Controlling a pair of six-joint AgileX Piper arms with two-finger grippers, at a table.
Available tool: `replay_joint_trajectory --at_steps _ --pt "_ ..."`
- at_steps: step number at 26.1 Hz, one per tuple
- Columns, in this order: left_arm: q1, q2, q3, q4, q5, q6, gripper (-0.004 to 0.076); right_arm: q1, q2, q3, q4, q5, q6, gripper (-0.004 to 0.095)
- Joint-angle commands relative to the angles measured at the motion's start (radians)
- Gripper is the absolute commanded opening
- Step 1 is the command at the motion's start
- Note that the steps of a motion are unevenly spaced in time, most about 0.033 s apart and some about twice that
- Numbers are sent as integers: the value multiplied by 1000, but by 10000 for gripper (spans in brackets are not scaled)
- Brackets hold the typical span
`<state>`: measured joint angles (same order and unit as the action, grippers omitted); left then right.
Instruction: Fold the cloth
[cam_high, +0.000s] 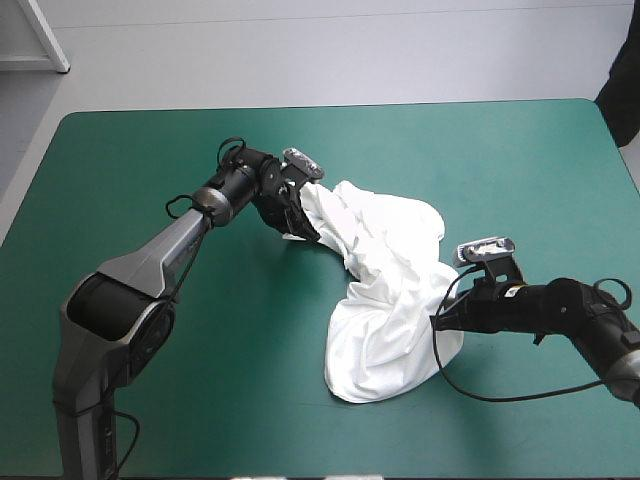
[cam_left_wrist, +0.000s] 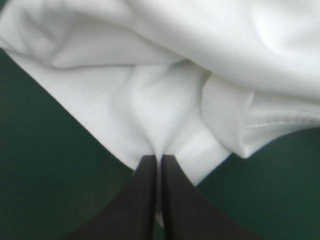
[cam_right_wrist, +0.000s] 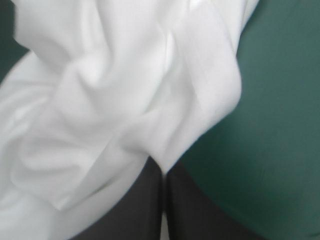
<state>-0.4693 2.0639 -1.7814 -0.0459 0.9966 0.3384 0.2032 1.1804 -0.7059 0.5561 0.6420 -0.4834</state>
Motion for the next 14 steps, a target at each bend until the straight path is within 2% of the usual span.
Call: replay_joint_trajectory --at_steps 1,6,11,14 --pt "18 -137 -67 7 -8 -14 19 0 -82 -119 -38 -24 12 -13" --pt "37 -224 -129 9 13 -15 19 0 -115 -249 -111 4 40 -13" --pt "37 -334 -197 52 37 -37 19 0 -143 -374 -129 28 35 -13" --pt "37 -450 -269 85 64 -48 19 0 -175 -530 -137 28 5 -13"
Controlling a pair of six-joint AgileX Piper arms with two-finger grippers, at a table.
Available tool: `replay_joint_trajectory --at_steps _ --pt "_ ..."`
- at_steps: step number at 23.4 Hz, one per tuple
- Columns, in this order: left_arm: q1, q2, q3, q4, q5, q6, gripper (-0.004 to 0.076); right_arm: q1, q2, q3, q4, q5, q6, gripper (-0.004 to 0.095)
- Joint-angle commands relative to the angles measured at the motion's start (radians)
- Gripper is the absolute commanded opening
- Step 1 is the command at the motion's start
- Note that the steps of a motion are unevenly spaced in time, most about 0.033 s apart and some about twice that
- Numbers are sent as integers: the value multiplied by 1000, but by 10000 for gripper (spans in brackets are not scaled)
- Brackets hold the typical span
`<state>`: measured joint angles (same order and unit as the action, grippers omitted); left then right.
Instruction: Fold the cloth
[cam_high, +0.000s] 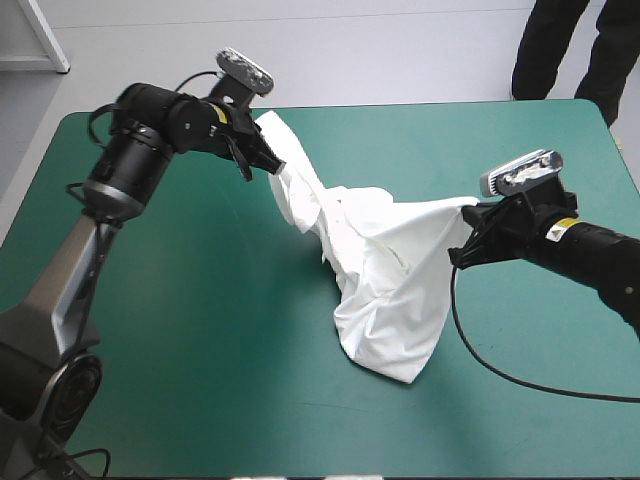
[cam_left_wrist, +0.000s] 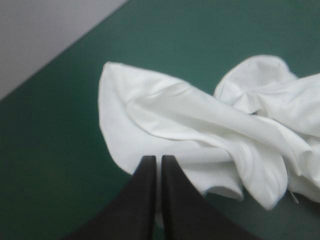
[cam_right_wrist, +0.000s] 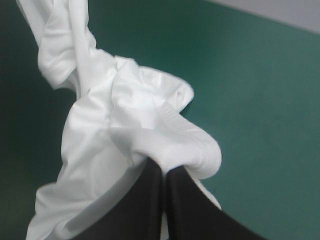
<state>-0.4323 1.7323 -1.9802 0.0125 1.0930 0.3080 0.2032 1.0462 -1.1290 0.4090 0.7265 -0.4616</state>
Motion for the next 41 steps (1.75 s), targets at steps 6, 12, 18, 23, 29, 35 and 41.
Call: replay_joint_trajectory --at_steps 6,12,18,23,29,35,41 --pt "0 -351 -181 82 -38 -35 19 0 -90 -413 10 -38 -87 -13" --pt "-2 -532 -283 70 -95 -33 19 0 -90 -761 8 92 -171 -13" --pt "-2 -628 -372 41 -125 -17 19 0 -90 -1012 -2 175 -174 -13" --pt "-2 -645 -387 97 -129 -14 19 0 -90 -1091 -100 218 -98 -13" --pt "-2 -615 -283 360 -41 -104 19 0 -42 -960 -264 357 56 -13" --pt "-2 -558 72 538 -74 -221 19 0 4 -564 -254 214 63 -13" --pt "90 -369 435 627 -325 -405 19 -4 158 -237 -268 -75 63 -13"
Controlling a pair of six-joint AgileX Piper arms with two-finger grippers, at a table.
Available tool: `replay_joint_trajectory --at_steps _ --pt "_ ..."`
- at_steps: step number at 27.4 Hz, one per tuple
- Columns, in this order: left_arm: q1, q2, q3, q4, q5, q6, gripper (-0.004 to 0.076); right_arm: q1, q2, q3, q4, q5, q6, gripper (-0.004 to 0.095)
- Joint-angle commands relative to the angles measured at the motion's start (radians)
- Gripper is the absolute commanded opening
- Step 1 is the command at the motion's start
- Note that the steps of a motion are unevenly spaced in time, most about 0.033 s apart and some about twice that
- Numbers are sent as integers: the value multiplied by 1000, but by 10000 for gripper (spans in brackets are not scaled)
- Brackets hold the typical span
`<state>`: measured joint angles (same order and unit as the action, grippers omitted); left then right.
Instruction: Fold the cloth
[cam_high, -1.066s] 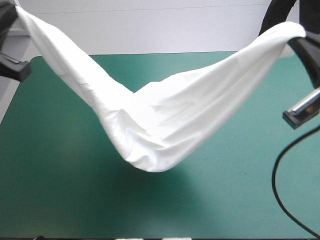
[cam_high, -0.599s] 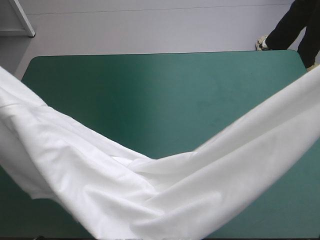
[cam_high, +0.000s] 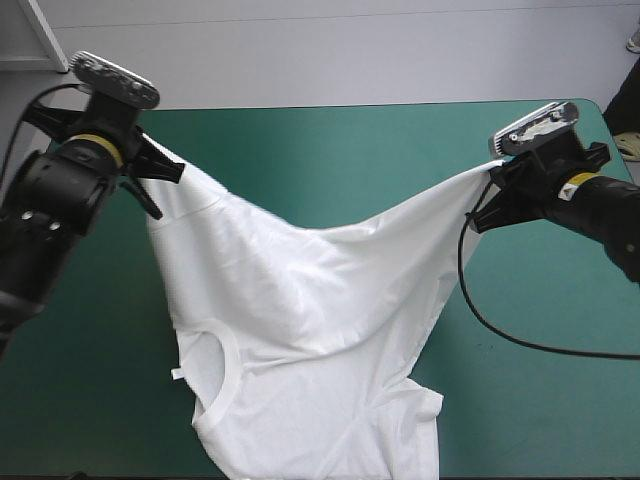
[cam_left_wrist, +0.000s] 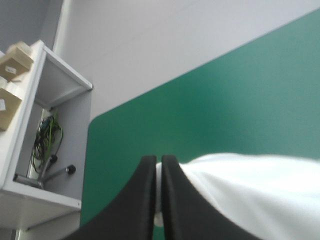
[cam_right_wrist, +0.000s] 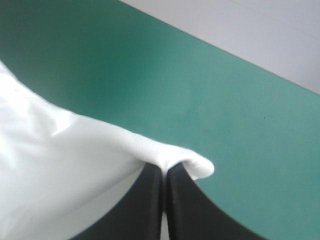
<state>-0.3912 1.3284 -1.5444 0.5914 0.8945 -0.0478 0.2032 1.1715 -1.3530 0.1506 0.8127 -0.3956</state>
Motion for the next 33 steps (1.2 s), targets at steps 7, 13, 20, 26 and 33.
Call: replay_joint_trajectory --at_steps 7,13,20,26,33 --pt "245 266 -100 -130 -270 26 19 -65 338 -216 -73 -249 -8 -14" --pt "247 430 -154 -129 -331 40 19 -125 537 -399 -36 -236 -49 -18" --pt "247 566 -175 -94 -335 40 19 -142 684 -443 -58 -245 -67 -15" --pt "275 581 -175 -95 -337 40 19 -182 715 -443 -75 -268 -41 103" --pt "287 581 -176 -145 -318 40 120 -187 717 -443 -54 -256 -27 533"
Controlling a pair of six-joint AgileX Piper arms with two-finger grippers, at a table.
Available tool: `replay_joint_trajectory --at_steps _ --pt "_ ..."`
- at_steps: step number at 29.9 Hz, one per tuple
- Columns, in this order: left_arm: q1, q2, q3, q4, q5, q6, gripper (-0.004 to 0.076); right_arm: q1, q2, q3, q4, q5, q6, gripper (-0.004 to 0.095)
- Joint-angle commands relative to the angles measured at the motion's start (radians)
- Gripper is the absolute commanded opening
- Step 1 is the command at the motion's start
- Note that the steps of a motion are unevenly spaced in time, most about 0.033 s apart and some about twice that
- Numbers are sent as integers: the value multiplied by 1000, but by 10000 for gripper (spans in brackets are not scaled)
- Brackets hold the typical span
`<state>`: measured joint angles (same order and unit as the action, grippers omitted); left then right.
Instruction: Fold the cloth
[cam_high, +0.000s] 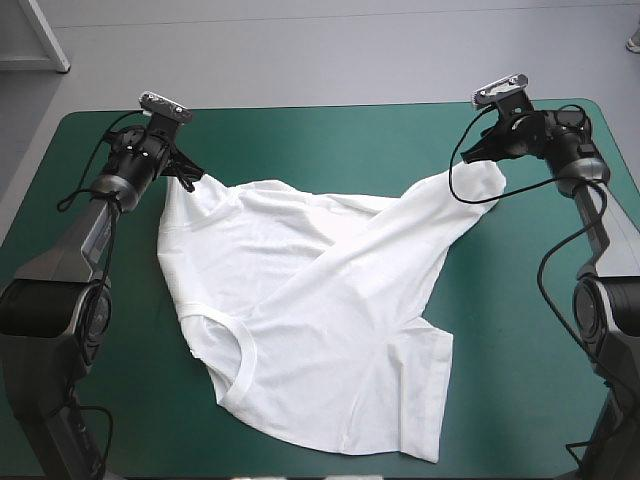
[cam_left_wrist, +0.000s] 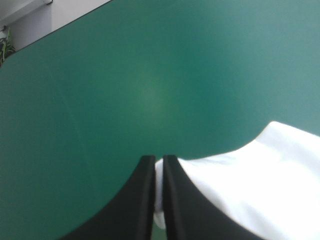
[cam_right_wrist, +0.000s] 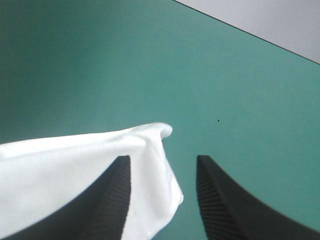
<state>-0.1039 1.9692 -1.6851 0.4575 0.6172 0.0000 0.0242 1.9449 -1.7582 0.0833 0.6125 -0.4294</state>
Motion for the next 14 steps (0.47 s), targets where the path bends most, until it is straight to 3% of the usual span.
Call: replay_joint_trajectory --at_steps 1,3,6,14 --pt "0 -60 -35 -21 -40 0 166 -7 -57 -38 18 -56 7 537" --pt "0 -60 -37 -56 -40 17 313 -7 -57 -38 18 -53 7 536" --pt "0 -62 -40 -76 -25 19 449 -7 -63 -38 18 -39 7 535" --pt "0 -216 -43 -108 3 17 459 -7 -165 -38 24 -8 -3 509"
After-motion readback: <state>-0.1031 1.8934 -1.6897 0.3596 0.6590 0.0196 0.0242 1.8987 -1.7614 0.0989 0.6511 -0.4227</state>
